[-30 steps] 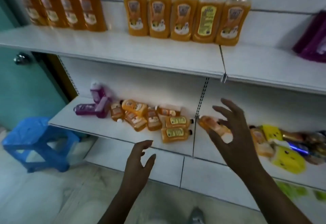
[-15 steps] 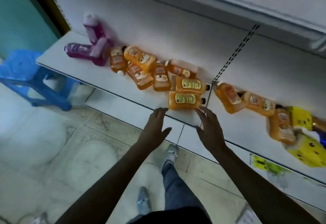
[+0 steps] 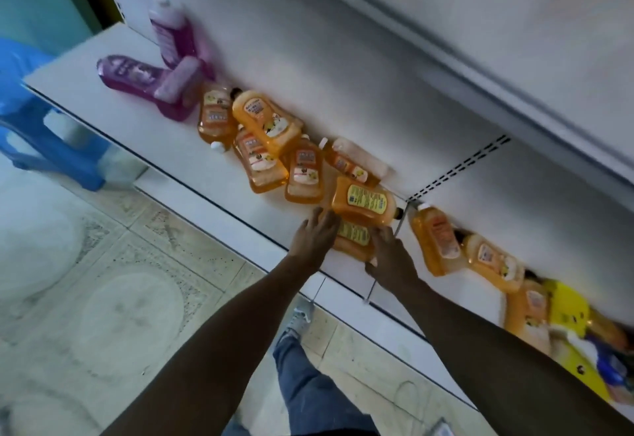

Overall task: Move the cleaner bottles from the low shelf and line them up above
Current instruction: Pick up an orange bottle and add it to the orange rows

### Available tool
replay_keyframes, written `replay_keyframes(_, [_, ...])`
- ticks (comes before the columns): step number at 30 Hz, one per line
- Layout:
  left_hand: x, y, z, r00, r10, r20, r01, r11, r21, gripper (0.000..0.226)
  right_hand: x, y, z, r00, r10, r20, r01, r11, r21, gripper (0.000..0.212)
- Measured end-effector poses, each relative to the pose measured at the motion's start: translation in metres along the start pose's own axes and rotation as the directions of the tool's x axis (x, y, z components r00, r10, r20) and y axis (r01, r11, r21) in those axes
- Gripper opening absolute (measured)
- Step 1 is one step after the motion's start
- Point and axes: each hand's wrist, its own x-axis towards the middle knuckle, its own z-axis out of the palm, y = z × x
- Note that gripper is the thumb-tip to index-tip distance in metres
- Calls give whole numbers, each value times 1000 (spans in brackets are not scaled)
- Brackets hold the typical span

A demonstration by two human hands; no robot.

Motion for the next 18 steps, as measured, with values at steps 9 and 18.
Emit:
replay_keyframes(9, [-79,-1,-55,994,17,104,44,827,-561,53,-67,-20,-79,964,-87,-250,174,920,350,64])
replay_keyframes(18, [-203,37,-207,999,35,28,7,503,-865,44,-206,-154,-186,835,-256,-487,498,727,472,90])
